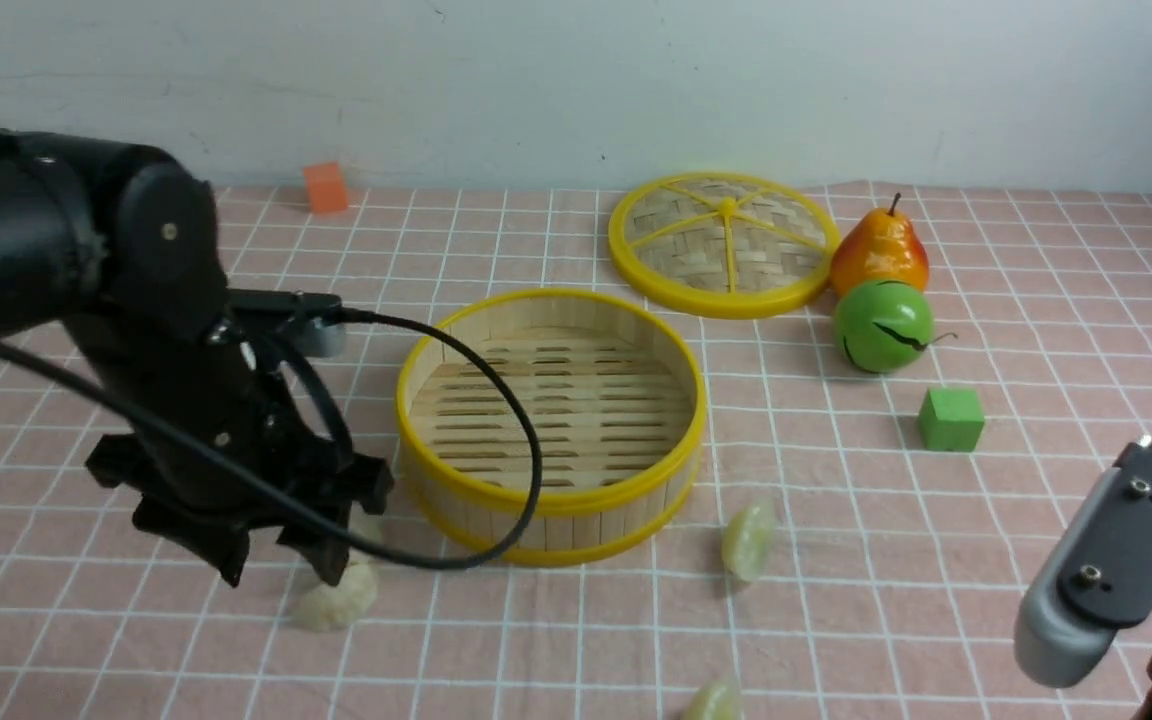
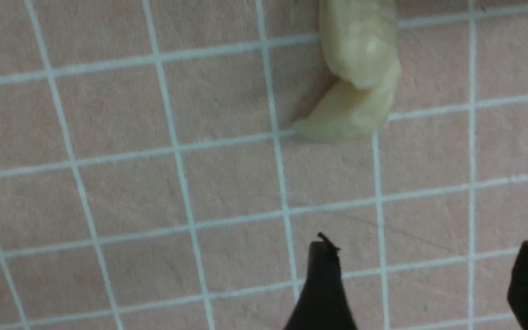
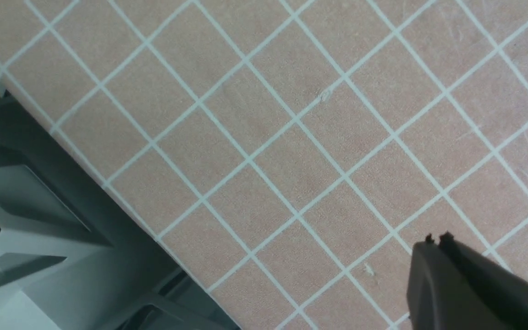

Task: Put the dumplings into the steamer on the table with the pink tablecloth.
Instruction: 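Reach for and grasp a dumpling on the table with the left gripper, then place the dumpling into the bamboo steamer basket with the left gripper, then reach for and grasp a dumpling on the table with the left gripper, then place the dumpling into the bamboo steamer basket with the left gripper, then reach for and grasp a dumpling lying on the table beside the steamer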

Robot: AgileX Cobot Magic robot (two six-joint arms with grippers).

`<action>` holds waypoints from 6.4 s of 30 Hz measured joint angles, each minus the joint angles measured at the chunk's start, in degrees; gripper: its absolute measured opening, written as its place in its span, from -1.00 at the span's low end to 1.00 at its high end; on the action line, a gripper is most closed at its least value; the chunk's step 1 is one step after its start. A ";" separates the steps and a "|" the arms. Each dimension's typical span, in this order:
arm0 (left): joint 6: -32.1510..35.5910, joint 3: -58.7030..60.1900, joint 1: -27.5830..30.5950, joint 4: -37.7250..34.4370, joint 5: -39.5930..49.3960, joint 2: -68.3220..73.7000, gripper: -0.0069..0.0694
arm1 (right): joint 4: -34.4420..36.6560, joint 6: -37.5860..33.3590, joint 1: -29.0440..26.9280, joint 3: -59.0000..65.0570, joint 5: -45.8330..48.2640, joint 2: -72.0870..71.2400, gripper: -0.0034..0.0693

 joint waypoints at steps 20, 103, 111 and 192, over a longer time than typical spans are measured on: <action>-0.96 -8.48 0.00 2.21 -8.61 19.10 0.31 | -0.12 0.23 0.00 0.00 1.50 0.00 -0.89; 14.34 3.58 -0.82 5.27 -13.61 9.71 0.62 | -2.05 0.23 0.00 -0.10 -3.80 0.09 -0.70; 18.65 3.58 0.94 -3.35 -16.32 11.08 0.22 | -2.05 0.23 0.00 -0.10 -3.45 0.09 -0.67; -0.20 -53.78 -8.38 7.05 11.88 10.18 -0.38 | 11.05 -4.21 0.00 -13.02 -9.73 5.15 -0.51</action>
